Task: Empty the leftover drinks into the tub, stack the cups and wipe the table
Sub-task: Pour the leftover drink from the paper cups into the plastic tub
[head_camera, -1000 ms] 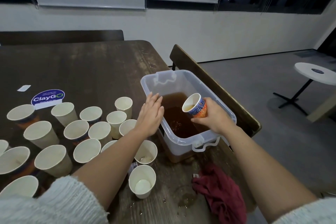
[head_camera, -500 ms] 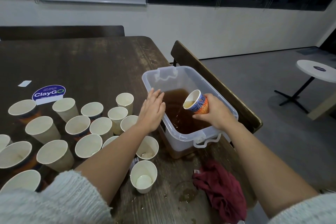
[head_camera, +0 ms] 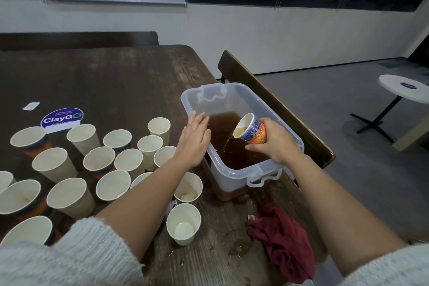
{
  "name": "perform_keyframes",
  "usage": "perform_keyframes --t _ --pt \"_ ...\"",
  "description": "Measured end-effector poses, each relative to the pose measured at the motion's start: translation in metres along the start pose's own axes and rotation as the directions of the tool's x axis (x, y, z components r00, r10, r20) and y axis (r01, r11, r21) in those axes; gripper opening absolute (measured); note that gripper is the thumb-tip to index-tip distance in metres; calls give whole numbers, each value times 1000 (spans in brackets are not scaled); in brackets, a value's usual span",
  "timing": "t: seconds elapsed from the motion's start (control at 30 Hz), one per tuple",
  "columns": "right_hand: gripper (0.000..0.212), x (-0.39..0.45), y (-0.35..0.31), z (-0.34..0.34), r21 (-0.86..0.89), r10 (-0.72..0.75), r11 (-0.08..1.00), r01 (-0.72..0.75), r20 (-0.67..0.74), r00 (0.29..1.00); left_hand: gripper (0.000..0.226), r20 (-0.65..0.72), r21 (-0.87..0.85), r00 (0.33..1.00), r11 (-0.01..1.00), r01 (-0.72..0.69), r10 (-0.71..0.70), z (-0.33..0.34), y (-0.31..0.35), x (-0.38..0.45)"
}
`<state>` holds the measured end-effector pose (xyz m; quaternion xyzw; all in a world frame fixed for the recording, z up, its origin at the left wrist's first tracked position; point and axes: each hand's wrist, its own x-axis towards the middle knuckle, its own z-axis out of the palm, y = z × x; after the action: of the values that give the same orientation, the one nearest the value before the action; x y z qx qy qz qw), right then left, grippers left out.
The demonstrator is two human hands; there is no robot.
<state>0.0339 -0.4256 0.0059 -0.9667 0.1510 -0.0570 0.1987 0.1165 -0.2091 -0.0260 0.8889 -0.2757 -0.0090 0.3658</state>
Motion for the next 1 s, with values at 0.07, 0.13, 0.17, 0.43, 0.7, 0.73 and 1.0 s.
perform_keyframes --t 0.07,0.13,0.17,0.43,0.7,0.73,1.0 --pt "79 0 0 0 1 0 1000 0 -1 1000 47 1 1 1000 1000 -1 1 0 1 0" --pt "79 -1 1 0 1 -2 1000 2 -1 1000 46 -1 0 1000 1000 -1 1 0 1 0" --pt "79 0 1 0 -1 -2 1000 2 0 1000 46 -1 -1 1000 1000 0 0 0 1 0" --pt "79 0 0 -1 -12 -9 1000 9 -3 1000 46 2 -7 1000 1000 2 -2 0 0 0" --pt "79 -1 -1 -1 -32 -17 999 16 -14 1000 47 1 -11 1000 1000 3 -3 1 -1 1" --pt "79 -1 0 -2 -34 -17 999 17 -11 1000 46 -2 -7 1000 1000 2 -2 1 -1 1" --pt "78 -1 -1 -2 -38 -10 999 10 -4 1000 46 -5 -10 1000 1000 -4 4 1 -1 1"
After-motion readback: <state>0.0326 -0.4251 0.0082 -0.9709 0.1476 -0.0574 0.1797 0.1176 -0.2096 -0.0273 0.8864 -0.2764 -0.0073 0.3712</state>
